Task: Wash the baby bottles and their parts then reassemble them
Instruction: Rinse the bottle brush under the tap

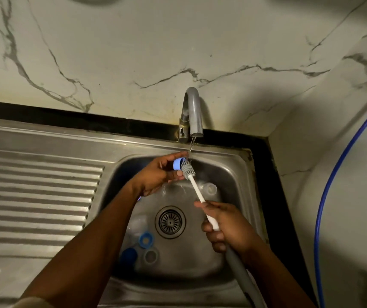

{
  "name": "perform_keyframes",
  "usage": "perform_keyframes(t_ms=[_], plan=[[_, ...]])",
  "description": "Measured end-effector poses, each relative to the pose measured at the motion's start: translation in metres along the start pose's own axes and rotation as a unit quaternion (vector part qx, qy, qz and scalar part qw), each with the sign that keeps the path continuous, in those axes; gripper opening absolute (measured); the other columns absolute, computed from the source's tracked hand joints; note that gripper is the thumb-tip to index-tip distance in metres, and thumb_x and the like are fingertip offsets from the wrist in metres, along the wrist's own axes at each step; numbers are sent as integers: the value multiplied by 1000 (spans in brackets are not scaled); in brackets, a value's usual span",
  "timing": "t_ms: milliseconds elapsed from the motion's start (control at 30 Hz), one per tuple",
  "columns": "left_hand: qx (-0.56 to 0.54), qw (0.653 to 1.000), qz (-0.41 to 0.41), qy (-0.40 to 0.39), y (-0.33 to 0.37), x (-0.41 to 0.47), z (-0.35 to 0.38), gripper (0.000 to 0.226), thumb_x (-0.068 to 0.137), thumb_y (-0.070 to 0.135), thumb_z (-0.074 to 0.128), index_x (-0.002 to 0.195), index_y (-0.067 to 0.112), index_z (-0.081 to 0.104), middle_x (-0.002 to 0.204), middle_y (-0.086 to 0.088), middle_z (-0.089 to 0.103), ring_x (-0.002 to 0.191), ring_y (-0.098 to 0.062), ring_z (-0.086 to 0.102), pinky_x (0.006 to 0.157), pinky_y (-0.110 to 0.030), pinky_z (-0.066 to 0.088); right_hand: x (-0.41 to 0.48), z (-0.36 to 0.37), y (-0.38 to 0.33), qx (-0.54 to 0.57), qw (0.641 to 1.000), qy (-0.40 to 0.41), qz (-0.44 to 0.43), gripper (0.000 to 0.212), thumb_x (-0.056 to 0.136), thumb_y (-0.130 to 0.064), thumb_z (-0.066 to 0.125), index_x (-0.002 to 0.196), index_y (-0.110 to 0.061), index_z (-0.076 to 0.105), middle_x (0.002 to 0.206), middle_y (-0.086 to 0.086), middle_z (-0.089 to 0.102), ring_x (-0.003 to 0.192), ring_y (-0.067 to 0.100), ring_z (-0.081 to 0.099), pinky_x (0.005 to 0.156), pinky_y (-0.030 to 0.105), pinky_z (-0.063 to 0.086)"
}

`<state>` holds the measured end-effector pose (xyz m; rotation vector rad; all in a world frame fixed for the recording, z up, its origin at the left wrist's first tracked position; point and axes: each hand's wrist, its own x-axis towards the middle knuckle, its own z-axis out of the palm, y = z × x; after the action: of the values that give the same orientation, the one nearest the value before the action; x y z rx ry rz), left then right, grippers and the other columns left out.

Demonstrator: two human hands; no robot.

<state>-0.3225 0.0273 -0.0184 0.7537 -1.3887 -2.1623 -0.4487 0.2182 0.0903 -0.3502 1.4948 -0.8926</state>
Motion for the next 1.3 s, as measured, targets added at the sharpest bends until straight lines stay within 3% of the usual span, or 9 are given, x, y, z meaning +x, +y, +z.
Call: perform_keyframes(t_ms=[200,300,467,567,633,767,867,1067,1300], plan=[[-136,991,5,12,-7,6,14,50,87,5,61,136,12,57,119,-12,69,107,-23,68,92,-33,57,-1,-3,-7,136,989,-43,36,29,102,-24,47,125,-11,60,59,0,44,34,2,31,29,15,24],[-131,990,-12,51,-11,7,20,32,96,11,55,127,7,62,102,-7,72,90,-18,65,80,-26,57,7,5,10,-71,994,77,-44,20,104,-25,49,104,-16,66,55,-1,42,35,7,32,37,16,28],[-61,996,-8,60,5,16,29,39,97,38,53,113,5,67,88,-8,66,72,-13,57,64,-25,50,14,13,28,-346,906,180,-164,21,102,-27,46,90,-23,63,64,-2,54,50,12,52,50,28,44],[-172,983,-38,60,4,17,34,43,93,34,56,120,1,63,102,-12,67,89,-17,63,76,-28,59,-1,5,14,-265,949,111,-132,27,102,-26,45,78,-26,57,58,-1,44,40,10,39,42,23,35],[-260,964,-57,26,1,15,28,44,92,27,61,124,-2,61,111,-16,67,96,-21,66,88,-34,59,-14,-5,-2,-110,992,14,-60,19,105,-28,49,94,-26,65,55,-2,39,35,6,29,36,15,27],[-331,942,-48,-21,9,18,26,64,80,20,77,135,-3,54,119,-20,67,108,-28,67,107,-46,46,-13,-27,-19,65,995,-81,-10,37,95,-34,53,129,-20,61,59,0,39,33,2,26,30,12,25],[-317,948,-21,30,11,22,39,42,94,12,60,133,-2,55,110,-16,70,97,-22,70,97,-39,56,-4,-14,-6,27,997,14,-77,31,102,-29,51,132,-24,59,59,4,42,34,5,29,32,14,26],[-27,996,-17,81,11,25,34,20,101,16,56,108,10,73,95,-9,72,88,-20,65,81,-32,54,8,-1,15,-240,956,116,-125,29,105,-25,42,125,-37,60,57,-5,42,41,8,40,38,19,34],[-255,959,-66,99,17,25,29,44,93,34,65,124,3,62,110,-15,71,93,-22,70,81,-33,59,-3,-26,-17,-280,929,106,-218,14,104,-26,51,104,-31,65,57,5,52,38,10,44,34,23,35]])
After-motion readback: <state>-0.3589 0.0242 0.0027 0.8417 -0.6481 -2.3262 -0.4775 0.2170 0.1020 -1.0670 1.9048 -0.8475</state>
